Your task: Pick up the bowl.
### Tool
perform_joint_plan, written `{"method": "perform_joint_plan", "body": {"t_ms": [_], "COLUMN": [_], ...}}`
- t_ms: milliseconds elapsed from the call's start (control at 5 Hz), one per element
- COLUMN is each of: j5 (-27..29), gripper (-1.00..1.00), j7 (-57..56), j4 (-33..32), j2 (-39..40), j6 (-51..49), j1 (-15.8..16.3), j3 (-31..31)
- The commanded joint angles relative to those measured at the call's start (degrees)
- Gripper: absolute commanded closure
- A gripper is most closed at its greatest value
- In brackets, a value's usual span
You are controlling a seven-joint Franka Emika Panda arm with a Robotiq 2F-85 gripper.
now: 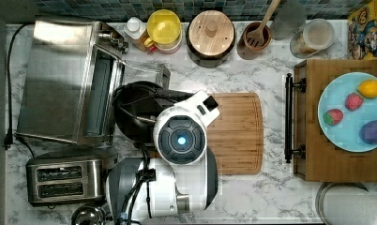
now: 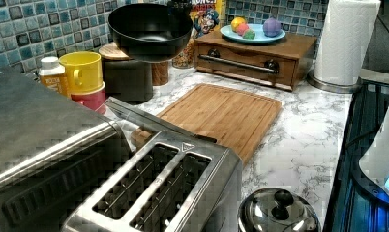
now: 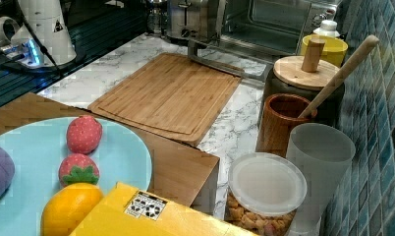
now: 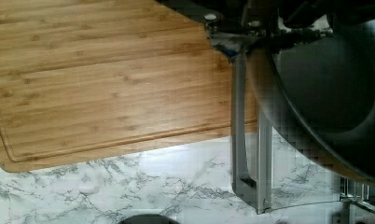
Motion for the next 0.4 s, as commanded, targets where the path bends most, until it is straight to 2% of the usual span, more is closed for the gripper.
{"method": "perform_joint_plan", "body": {"t_ms": [200,400], "j5": [0.35,0.44], "gripper": [1.0,1.0], "j7": [-2.06,-2.11], "j4": [5.72,5.72], "j2": [-2.2,-2.2], "j6": [-0.16,-0.17], "j1": [-0.98,-1.27], "j3": [-2.47,-2.21]}}
